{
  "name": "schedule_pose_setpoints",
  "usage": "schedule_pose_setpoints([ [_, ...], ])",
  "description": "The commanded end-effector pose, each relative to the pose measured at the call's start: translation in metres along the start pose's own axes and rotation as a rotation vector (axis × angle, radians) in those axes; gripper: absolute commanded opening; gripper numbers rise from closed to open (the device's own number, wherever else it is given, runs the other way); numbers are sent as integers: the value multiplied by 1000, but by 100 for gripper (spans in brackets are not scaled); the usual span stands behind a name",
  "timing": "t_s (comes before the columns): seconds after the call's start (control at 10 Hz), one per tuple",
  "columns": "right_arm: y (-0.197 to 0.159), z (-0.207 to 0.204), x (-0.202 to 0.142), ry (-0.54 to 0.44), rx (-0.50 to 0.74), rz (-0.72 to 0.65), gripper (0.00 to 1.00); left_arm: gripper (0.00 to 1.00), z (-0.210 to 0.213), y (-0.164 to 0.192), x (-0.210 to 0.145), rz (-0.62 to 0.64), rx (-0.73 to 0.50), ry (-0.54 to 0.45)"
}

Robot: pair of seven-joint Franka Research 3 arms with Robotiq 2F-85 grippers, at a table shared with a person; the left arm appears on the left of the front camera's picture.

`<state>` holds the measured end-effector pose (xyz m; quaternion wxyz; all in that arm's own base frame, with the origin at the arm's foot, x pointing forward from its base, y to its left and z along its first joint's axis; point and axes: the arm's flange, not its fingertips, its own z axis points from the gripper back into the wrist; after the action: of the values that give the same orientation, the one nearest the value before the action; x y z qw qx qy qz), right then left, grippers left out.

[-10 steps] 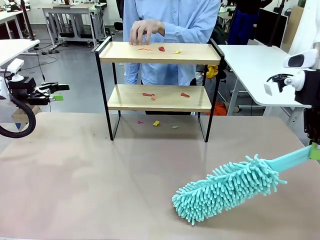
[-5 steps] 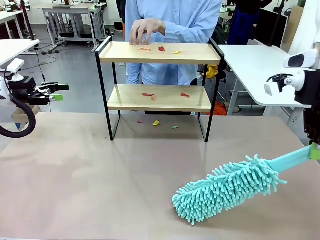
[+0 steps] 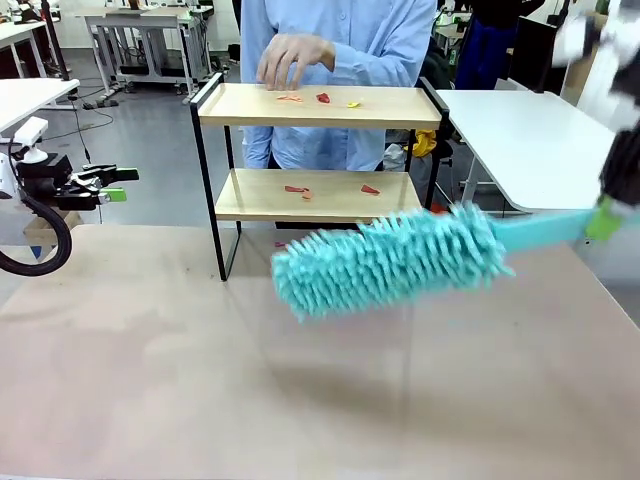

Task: Clean the shelf.
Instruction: Clean the specific section of the Shelf indicated by the human with the Duster.

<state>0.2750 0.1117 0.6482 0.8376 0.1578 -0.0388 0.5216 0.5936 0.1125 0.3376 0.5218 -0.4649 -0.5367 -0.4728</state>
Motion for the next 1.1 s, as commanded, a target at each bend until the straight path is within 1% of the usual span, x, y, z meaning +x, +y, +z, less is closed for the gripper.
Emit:
schedule_pose_setpoints([
  [0.0, 29, 24, 27, -204, -86, -121, 13, 100, 0, -1, 4, 0, 0, 0],
  [0.1, 44, 33, 46, -280, -151, -170, 13, 100, 0, -1, 4, 0, 0, 0],
  [0.2, 57, 39, 71, -377, -184, -260, 13, 100, 0, -1, 4, 0, 0, 0],
  [0.3, 64, 36, 99, -439, -222, -382, 13, 100, 0, -1, 4, 0, 0, 0],
  [0.4, 67, 26, 131, -492, -306, -498, 13, 100, 0, -1, 4, 0, 0, 0],
  [0.5, 63, 17, 155, -519, -348, -567, 13, 100, 0, -1, 4, 0, 0, 0],
  [0.6, 58, 12, 173, -538, -317, -596, 13, 100, 0, -1, 4, 0, 0, 0],
  [0.7, 53, 11, 180, -556, -261, -610, 13, 100, 0, -1, 4, 0, 0, 0],
  [0.8, 44, 19, 167, -560, -116, -563, 13, 100, 0, -1, 4, 0, 0, 0],
  [0.9, 58, 0, 173, -548, -277, -574, 13, 100, 0, -1, 4, 0, 0, 0],
  [1.0, 58, 0, 173, -548, -277, -574, 13, 100, 0, -1, 4, 0, 0, 0],
])
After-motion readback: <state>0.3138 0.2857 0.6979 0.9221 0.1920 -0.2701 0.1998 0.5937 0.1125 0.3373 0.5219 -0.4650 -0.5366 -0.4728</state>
